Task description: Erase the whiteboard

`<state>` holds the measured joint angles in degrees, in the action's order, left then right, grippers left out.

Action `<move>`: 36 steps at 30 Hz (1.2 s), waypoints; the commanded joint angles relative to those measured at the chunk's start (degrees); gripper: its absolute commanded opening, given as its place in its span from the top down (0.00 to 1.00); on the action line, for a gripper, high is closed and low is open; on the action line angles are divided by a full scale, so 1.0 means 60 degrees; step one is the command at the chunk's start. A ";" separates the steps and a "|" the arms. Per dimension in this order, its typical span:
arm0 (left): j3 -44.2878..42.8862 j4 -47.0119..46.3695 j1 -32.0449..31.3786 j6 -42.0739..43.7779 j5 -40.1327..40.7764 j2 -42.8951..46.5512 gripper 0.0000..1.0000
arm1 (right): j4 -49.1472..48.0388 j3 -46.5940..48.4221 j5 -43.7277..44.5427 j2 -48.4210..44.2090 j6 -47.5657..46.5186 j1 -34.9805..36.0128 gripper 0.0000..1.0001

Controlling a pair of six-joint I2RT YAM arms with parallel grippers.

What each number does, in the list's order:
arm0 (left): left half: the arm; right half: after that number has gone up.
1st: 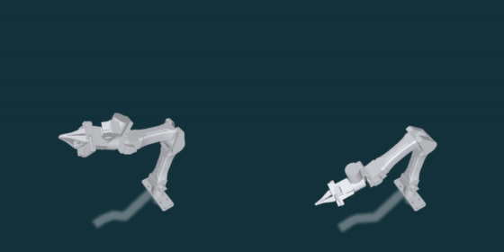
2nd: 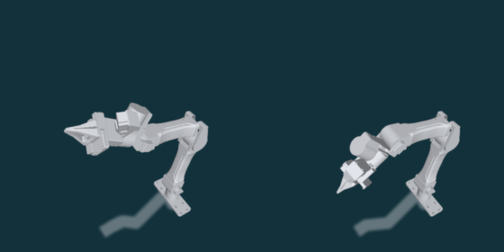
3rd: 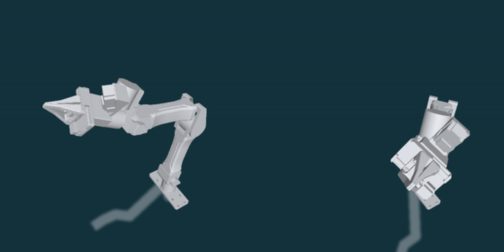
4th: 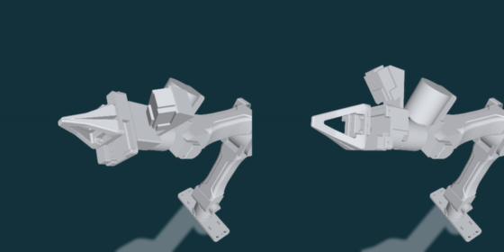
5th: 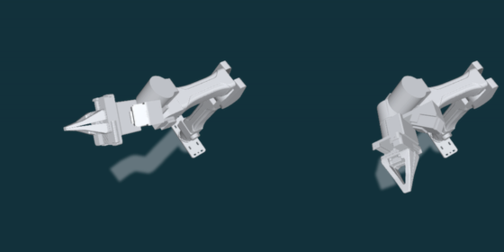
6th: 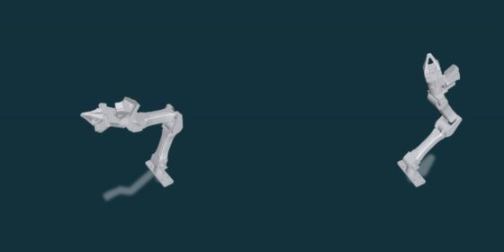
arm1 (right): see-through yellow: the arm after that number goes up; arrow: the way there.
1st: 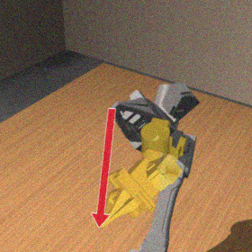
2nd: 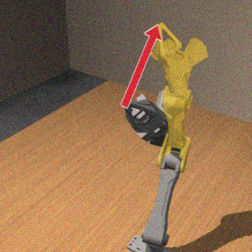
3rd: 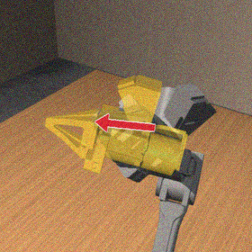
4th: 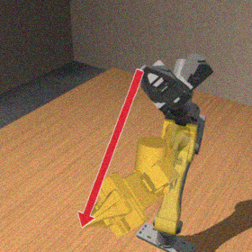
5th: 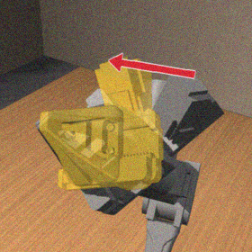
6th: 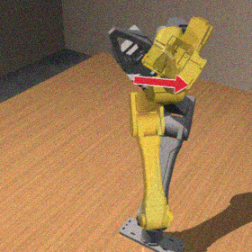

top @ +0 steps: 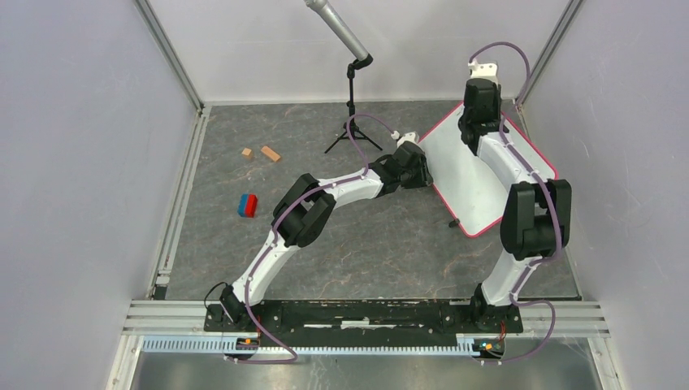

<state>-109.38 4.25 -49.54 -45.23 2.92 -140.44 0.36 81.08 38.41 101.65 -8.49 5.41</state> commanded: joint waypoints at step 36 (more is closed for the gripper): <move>0.1048 0.0093 0.0178 0.0050 0.0696 -0.0148 0.98 | -0.2626 -0.1847 -0.0709 0.0370 -0.1055 0.0418 0.66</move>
<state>-105.91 -0.73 -49.52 -45.23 2.94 -139.61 -11.90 71.35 35.97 99.42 -13.39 4.86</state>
